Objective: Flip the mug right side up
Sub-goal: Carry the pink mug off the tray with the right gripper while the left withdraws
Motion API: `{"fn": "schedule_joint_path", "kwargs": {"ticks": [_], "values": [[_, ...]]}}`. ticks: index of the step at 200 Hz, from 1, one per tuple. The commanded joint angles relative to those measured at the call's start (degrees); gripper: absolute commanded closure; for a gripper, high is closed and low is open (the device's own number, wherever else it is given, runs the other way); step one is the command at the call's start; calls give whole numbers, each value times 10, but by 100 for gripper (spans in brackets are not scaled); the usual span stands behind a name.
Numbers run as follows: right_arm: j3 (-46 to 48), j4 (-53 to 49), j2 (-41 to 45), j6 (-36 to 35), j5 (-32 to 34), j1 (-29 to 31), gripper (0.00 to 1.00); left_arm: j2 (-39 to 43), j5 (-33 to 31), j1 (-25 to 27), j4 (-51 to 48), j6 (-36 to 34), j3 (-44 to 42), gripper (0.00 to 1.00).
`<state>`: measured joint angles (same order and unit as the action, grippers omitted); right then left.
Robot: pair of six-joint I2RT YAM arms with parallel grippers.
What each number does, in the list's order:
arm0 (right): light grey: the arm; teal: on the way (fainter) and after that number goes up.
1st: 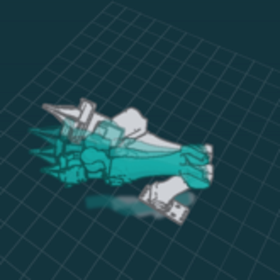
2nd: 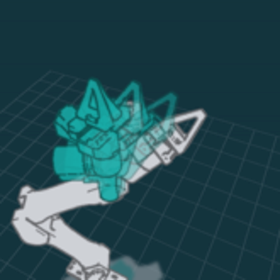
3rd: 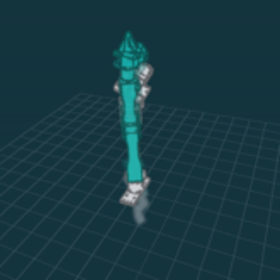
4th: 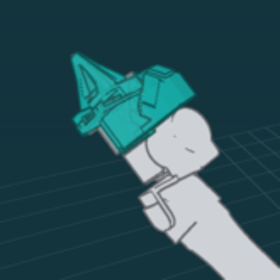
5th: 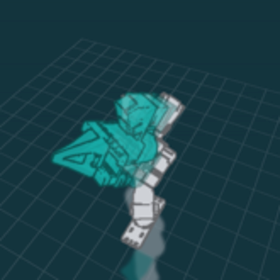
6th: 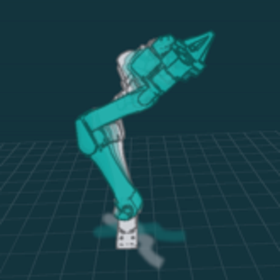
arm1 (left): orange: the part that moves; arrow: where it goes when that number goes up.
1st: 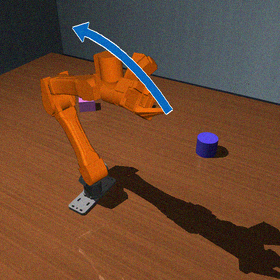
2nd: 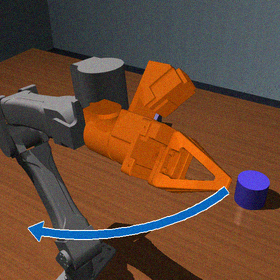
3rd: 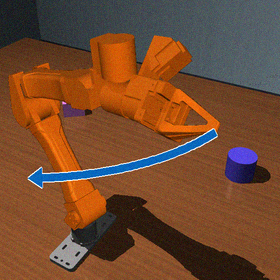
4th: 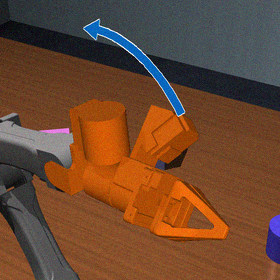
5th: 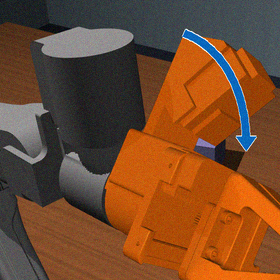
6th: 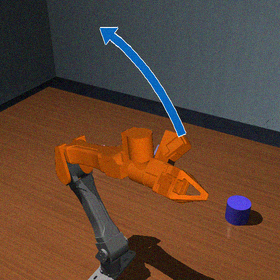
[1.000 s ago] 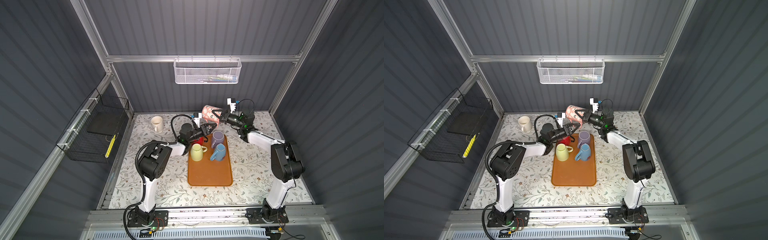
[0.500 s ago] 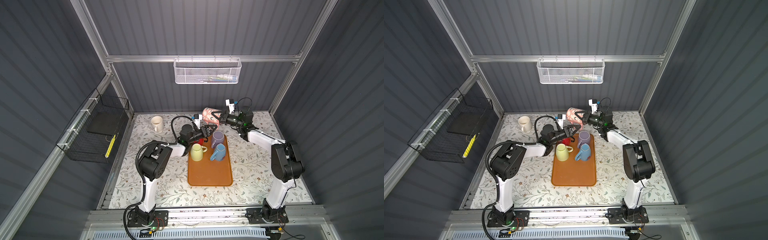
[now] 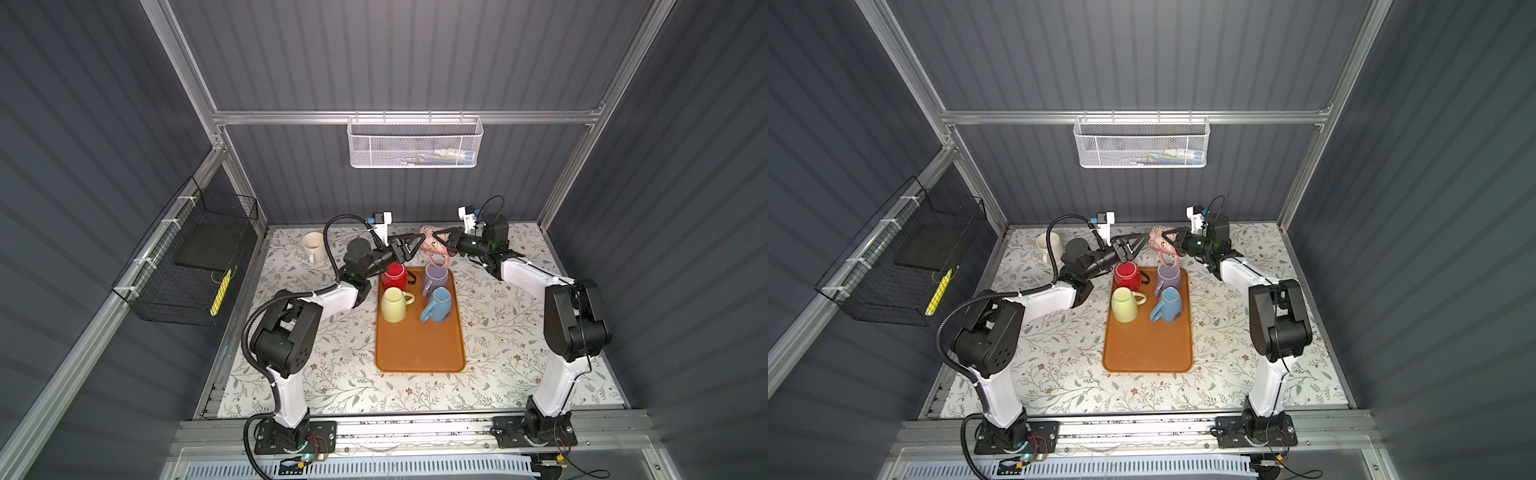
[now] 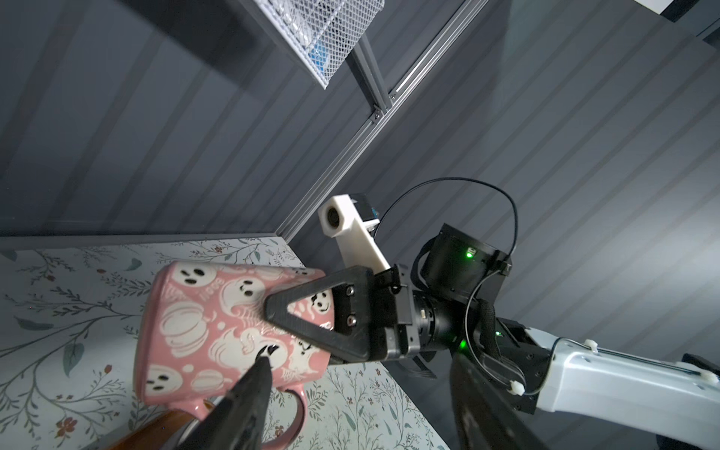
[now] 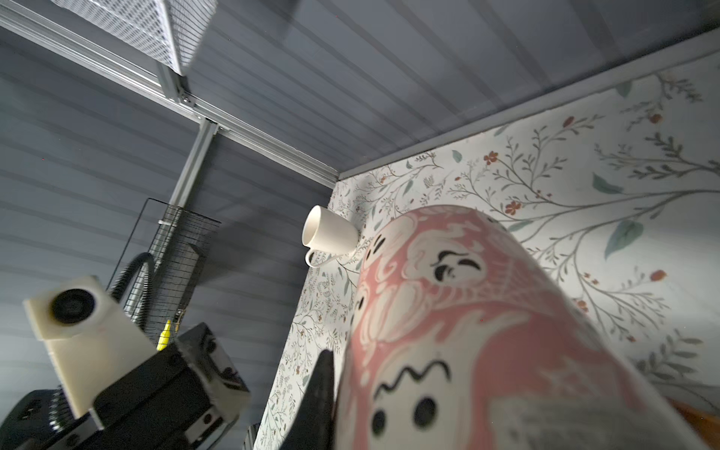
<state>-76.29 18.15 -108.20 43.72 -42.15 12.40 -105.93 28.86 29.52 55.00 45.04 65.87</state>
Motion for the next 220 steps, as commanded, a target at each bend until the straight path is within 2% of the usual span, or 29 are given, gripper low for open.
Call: {"fn": "schedule_joint_path", "kwargs": {"ticks": [1,76,123,127,143,220], "values": [[-53,-35,29,-70,0,-1,100,25,-12,-3,-58,-61,-8,28],[-86,-132,42,-128,23,-3,100,83,-53,-2,-212,-176,1,28],[-120,-216,52,-173,48,-3,100,125,-95,-2,-339,-266,14,28],[-123,-224,54,-176,49,-3,100,129,-117,-2,-350,-272,16,28],[-138,-258,56,-193,62,-3,100,143,-135,-2,-382,-297,20,28],[-225,-445,53,-278,173,-3,100,188,-206,-2,-480,-360,20,29]]}}
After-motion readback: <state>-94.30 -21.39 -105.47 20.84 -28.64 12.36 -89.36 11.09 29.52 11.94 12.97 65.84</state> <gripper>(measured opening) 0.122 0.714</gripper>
